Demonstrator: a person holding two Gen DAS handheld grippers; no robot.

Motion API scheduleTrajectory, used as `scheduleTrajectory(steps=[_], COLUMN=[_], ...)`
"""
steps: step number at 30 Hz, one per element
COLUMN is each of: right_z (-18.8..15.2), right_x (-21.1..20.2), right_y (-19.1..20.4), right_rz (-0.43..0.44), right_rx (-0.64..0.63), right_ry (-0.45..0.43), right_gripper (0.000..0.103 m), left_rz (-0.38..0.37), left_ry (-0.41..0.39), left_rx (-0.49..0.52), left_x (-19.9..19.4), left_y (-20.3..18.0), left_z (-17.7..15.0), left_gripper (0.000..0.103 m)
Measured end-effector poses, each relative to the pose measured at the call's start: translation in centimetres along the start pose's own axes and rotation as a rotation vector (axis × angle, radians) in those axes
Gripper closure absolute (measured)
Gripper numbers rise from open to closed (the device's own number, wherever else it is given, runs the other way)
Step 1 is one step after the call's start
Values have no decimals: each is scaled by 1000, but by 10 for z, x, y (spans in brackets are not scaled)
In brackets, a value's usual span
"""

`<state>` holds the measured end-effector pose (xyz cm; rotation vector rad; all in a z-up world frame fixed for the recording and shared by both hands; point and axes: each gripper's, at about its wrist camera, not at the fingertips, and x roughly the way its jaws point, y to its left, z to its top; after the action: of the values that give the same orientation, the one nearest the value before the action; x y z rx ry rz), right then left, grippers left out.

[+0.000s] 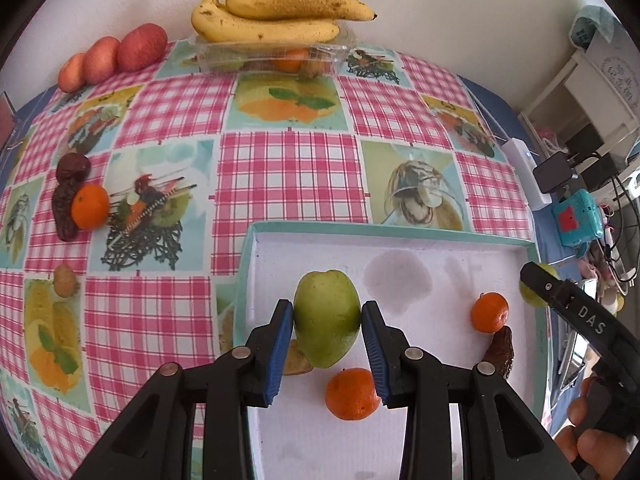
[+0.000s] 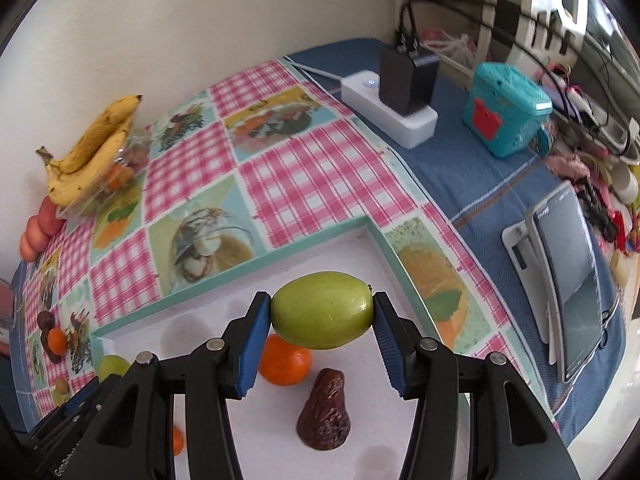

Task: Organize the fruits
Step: 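Lower the mango into the tray and open the right tool while the left tool releases the pear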

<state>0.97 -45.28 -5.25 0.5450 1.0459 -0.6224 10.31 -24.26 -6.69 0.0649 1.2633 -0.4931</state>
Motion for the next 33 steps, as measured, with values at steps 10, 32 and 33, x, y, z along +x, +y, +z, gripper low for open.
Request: scheduleTrajectory(steps=[10, 32, 33], right_z=[2, 5, 5], right_x=[19, 33, 33], right_y=[-10, -3, -3], right_rz=[-31, -45, -45], right_rx=[23, 1, -2], right_ry=[27, 59, 59], right_gripper=[50, 50, 50], left_rz=[3, 17, 15], left_ry=[7, 32, 35], left_rx=[2, 34, 31], left_x=[15, 18, 18], left_y=[-3, -7, -6], left_z=[5, 11, 10], left_gripper=[65, 65, 65])
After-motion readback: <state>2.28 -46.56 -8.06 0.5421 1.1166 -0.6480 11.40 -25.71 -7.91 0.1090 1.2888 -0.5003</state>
